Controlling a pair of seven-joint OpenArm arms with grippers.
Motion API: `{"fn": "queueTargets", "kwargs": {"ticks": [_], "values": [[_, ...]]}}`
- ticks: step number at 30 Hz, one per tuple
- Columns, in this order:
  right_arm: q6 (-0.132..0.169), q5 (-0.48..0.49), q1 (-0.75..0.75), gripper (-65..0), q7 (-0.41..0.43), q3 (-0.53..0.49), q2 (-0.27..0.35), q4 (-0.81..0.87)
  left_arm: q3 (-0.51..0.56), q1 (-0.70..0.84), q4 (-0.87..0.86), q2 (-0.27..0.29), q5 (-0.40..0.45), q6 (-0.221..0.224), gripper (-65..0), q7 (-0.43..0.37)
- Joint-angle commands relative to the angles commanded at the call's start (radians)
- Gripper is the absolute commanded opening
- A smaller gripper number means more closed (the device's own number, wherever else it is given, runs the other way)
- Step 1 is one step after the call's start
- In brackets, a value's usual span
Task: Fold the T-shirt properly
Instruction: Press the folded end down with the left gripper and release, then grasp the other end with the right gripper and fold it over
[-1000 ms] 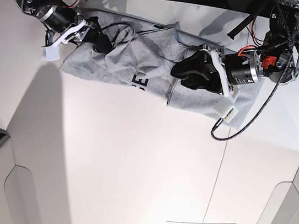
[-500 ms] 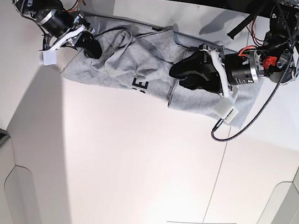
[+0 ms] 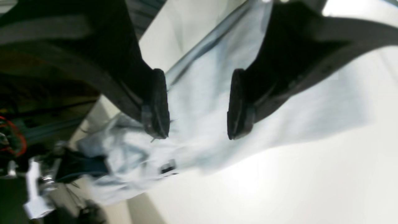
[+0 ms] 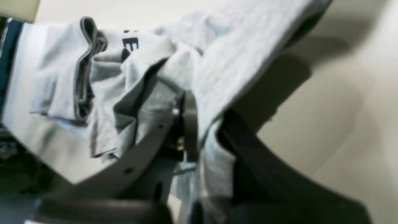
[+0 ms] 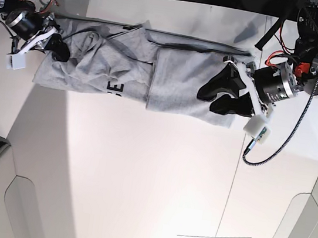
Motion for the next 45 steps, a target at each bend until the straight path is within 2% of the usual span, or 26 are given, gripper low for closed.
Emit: {"fn": "queueTargets", "kwargs": {"ticks": [4, 7, 9, 11, 14, 17, 20, 23, 26, 30, 34, 37, 39, 42, 45], "values": [[0.000, 0.007, 0.010, -65.0, -0.003, 0.028, 0.090, 0.000, -0.002, 0.005, -0.071, 0.000, 0.066, 0.014, -31.9, 0.000], [-0.001, 0.008, 0.038, -65.0, -0.007, 0.048, 0.141, 0.000, -0.002, 0.005, -0.192, 0.001, 0.064, 0.014, -31.9, 0.000], [-0.001, 0.036, 0.072, -65.0, -0.034, 0.062, 0.159, 0.001, -0.002, 0.005, -0.272, 0.003, 0.052, 0.014, -31.9, -0.001], [0.000, 0.138, 0.115, -65.0, -0.107, 0.080, 0.164, 0.003, -0.001, 0.005, -0.336, 0.003, 0.024, 0.013, -31.9, -0.010], [0.004, 0.157, 0.163, -65.0, -0.124, 0.080, 0.158, 0.026, 0.011, 0.005, -0.377, 0.009, -0.016, 0.013, -31.9, -0.010], [0.004, 0.162, 0.188, -65.0, -0.130, 0.072, 0.114, 0.094, 0.014, 0.005, -0.378, 0.044, -0.018, 0.013, -31.9, -0.008], [0.003, 0.137, 0.185, -65.0, -0.135, 0.025, 0.032, 0.207, 0.018, 0.005, -0.378, 0.092, -0.017, 0.010, -31.9, -0.005], [0.003, 0.107, 0.185, -65.0, -0.134, -0.066, -0.051, 0.296, 0.019, 0.005, -0.378, 0.153, -0.005, 0.006, -31.9, 0.000], [0.000, 0.064, 0.185, -65.0, -0.129, -0.187, -0.124, 0.319, 0.019, 0.005, -0.378, 0.201, 0.014, 0.006, -31.9, 0.000], [0.000, -0.066, 0.185, -65.0, -0.106, -0.363, -0.235, 0.267, 0.019, 0.005, -0.378, 0.204, 0.017, 0.006, -31.9, 0.000], [0.000, -0.084, 0.185, -63.5, -0.072, -0.498, -0.299, 0.134, 0.019, 0.002, -0.378, 0.205, 0.015, 0.006, -31.9, 0.000], [0.000, -0.083, 0.185, -56.6, -0.057, -0.576, -0.307, 0.081, 0.016, 0.002, -0.378, 0.198, 0.013, 0.005, -31.9, 0.000], [0.000, -0.082, 0.185, -56.4, -0.049, -0.619, -0.307, 0.082, 0.007, 0.002, -0.378, 0.179, 0.002, 0.005, -31.9, 0.003], [0.000, -0.084, 0.185, -55.9, -0.044, -0.680, -0.307, 0.082, -0.028, 0.002, -0.378, 0.140, -0.089, 0.005, -31.9, 0.042], [0.000, -0.097, 0.185, -46.2, -0.044, -0.705, -0.307, 0.082, -0.103, 0.002, -0.375, 0.130, -0.145, 0.000, -31.9, 0.089]]}}
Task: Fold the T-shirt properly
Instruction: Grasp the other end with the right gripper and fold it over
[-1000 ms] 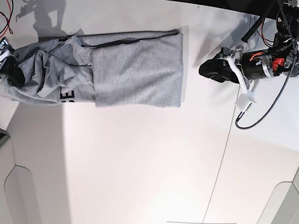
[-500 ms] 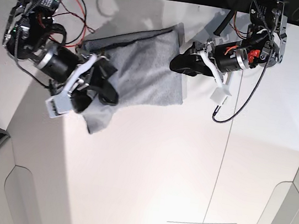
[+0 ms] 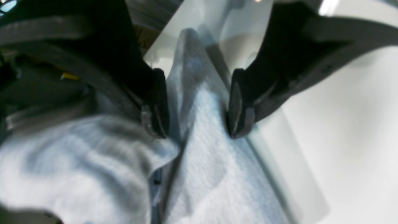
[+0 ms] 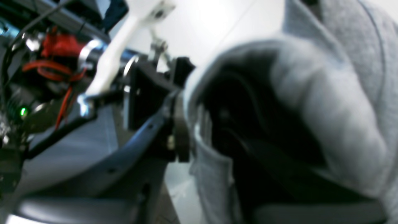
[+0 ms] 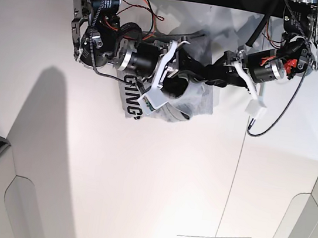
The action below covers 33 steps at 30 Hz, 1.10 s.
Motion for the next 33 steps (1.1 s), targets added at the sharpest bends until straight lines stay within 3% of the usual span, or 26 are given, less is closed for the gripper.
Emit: {"fn": "queueTargets", "kwargs": {"ticks": [2, 9, 16, 20, 24, 27, 29, 31, 33], "values": [[0.000, -0.002, 0.000, -40.3, 0.001, 0.000, 0.000, 0.000, -0.068, 0.000, 0.002, 0.000, -0.054, 0.000, -31.9, 0.035], [0.001, -0.003, 0.003, -39.7, 0.037, -0.007, -0.010, 0.000, -0.290, 0.001, 0.002, 0.000, -0.240, 0.000, -31.9, 0.159], [0.000, -0.096, 0.002, -39.7, 0.053, -0.197, -0.040, 0.000, -0.345, 0.000, 0.002, -0.001, -0.286, 0.000, -31.9, 0.158], [0.000, -0.095, 0.025, -39.7, 0.048, -0.280, -0.044, 0.001, -0.346, 0.000, 0.002, -0.019, -0.310, 0.000, -31.9, 0.158], [0.000, -0.096, 0.081, -39.8, 0.032, -0.260, -0.044, 0.051, -0.346, 0.000, 0.002, -0.068, -0.313, 0.000, -32.0, 0.159], [0.000, -0.105, 0.115, -39.8, 0.021, -0.199, -0.044, 0.090, -0.346, 0.000, 0.010, -0.077, -0.313, 0.000, -40.5, 0.196], [-0.004, -0.127, 0.134, -40.1, 0.024, -0.135, -0.044, 0.102, -0.344, 0.003, 0.037, -0.077, -0.313, 0.000, -42.7, 0.208], [-0.020, -0.171, 0.150, -49.1, 0.049, -0.055, -0.043, 0.101, -0.344, 0.020, 0.089, -0.077, -0.313, 0.000, -42.7, 0.209], [-0.020, -0.227, 0.153, -65.0, 0.097, 0.026, -0.035, 0.095, -0.336, 0.046, 0.166, -0.077, -0.313, 0.000, -42.7, 0.207]]}}
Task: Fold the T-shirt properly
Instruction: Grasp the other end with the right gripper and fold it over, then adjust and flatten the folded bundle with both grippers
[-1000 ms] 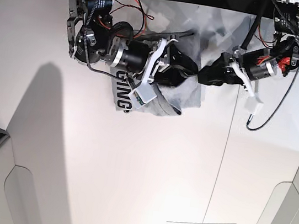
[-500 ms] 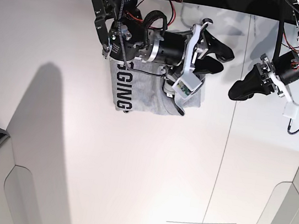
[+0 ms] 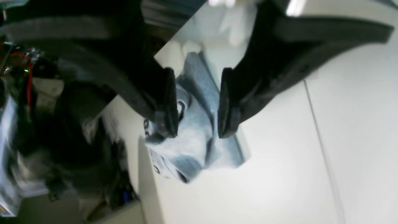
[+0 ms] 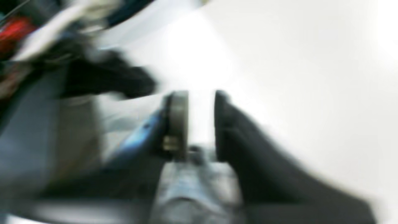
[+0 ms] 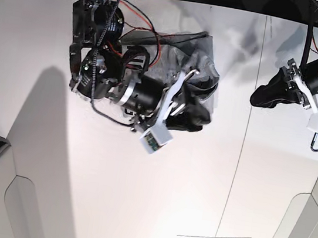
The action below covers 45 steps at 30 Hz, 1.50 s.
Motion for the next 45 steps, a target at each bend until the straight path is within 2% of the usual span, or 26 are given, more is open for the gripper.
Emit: {"fn": "queueTargets", "kwargs": {"ticks": [3, 6, 7, 11, 14, 17, 22, 29, 34, 41, 43, 45], "values": [[-0.003, -0.010, 0.003, -65.0, 0.012, 0.087, 0.000, -0.052, 0.058, 0.039, 0.100, 0.000, 0.000, 0.000, -42.7, -0.001], [-0.003, -0.010, 0.005, -65.0, 0.011, 0.098, 0.000, -0.123, 0.174, 0.054, 0.116, 0.003, 0.000, 0.000, -42.4, -0.013], [-0.002, -0.010, 0.005, -65.0, 0.007, 0.097, 0.000, -0.141, 0.217, 0.054, 0.116, 0.011, 0.030, 0.000, -42.0, -0.030], [-0.002, -0.007, 0.005, -65.0, -0.010, 0.095, -0.001, -0.162, 0.350, 0.054, 0.116, 0.046, 0.246, 0.000, -28.7, -0.194], [-0.002, 0.024, 0.004, -65.0, -0.024, 0.075, -0.001, -0.162, 0.412, 0.054, 0.111, 0.047, 0.399, 0.000, -28.5, -0.259], [-0.002, 0.039, 0.004, -65.0, -0.045, 0.043, 0.000, -0.164, 0.456, 0.053, 0.086, 0.047, 0.471, 0.000, -28.5, -0.260], [-0.002, 0.024, -0.001, -65.0, -0.053, 0.037, 0.008, -0.164, 0.451, 0.053, 0.060, 0.046, 0.479, 0.000, -28.6, -0.261], [-0.002, 0.024, -0.006, -65.0, -0.060, 0.037, 0.017, -0.164, 0.287, 0.054, 0.060, 0.046, 0.471, 0.000, -28.6, -0.263], [-0.002, 0.036, -0.018, -65.0, -0.090, 0.037, 0.017, -0.164, 0.320, 0.071, 0.060, 0.046, 0.472, 0.000, -28.6, -0.260], [0.002, 0.059, -0.080, -65.0, -0.066, 0.035, 0.016, -0.177, 0.346, 0.089, 0.057, 0.047, 0.503, 0.000, -28.7, -0.267], [0.002, 0.058, -0.080, -65.0, -0.035, 0.031, 0.016, -0.199, 0.346, 0.108, 0.057, 0.047, 0.504, 0.000, -32.3, -0.267], [0.002, 0.059, -0.066, -65.0, -0.008, 0.017, 0.016, -0.252, 0.346, 0.138, 0.057, 0.047, 0.491, 0.000, -41.9, -0.267]]}}
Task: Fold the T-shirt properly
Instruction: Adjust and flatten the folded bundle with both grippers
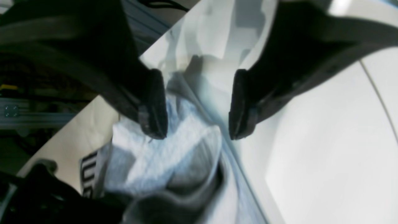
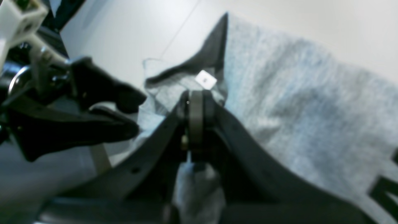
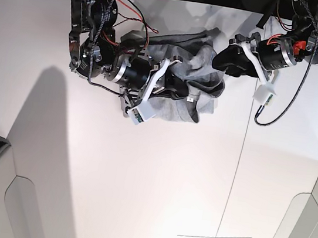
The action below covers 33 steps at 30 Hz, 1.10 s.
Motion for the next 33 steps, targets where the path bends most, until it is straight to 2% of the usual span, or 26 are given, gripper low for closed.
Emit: {"fn": "queueTargets", "kwargs": {"ticks": [4, 6, 9, 17, 20, 22, 25, 27, 30, 33], "values": [[0.000, 0.000, 0.064, -65.0, 0.050, -0.077, 0.000, -0.144, 0.000, 0.045, 0.000, 0.000, -0.027, 0.000, -58.4, 0.000], [0.000, -0.001, 0.099, -65.0, 0.078, -0.127, -0.003, -0.193, 0.000, 0.063, 0.000, 0.000, -0.028, 0.000, -63.2, 0.000], [0.000, -0.001, 0.145, -65.0, 0.088, -0.175, -0.014, -0.212, 0.000, 0.094, 0.000, 0.000, -0.037, 0.000, -63.5, 0.000], [0.000, -0.019, 0.291, -65.0, 0.094, -0.175, -0.041, -0.213, 0.000, 0.117, 0.000, 0.000, -0.067, 0.000, -63.5, 0.000], [-0.001, -0.029, 0.333, -65.0, 0.090, -0.175, -0.040, -0.213, 0.000, 0.117, 0.002, -0.001, -0.124, 0.000, -63.5, 0.000], [-0.001, -0.070, 0.355, -65.0, 0.090, -0.172, -0.039, -0.212, 0.000, 0.117, 0.002, -0.001, -0.177, 0.000, -63.5, 0.001], [-0.001, -0.135, 0.361, -65.0, 0.092, -0.122, -0.037, -0.213, 0.000, 0.117, 0.009, 0.000, -0.224, 0.000, -63.5, 0.008], [-0.001, -0.170, 0.361, -65.0, 0.092, -0.068, -0.034, -0.214, 0.000, 0.114, 0.009, 0.000, -0.223, 0.000, -63.5, 0.007], [-0.001, -0.173, 0.361, -65.0, 0.100, 0.004, -0.015, -0.222, 0.000, 0.114, 0.009, 0.000, -0.217, 0.000, -63.5, 0.007], [-0.001, -0.173, 0.361, -65.0, 0.116, 0.018, 0.005, -0.272, 0.000, 0.114, 0.008, 0.000, -0.196, 0.000, -65.0, 0.006]]}}
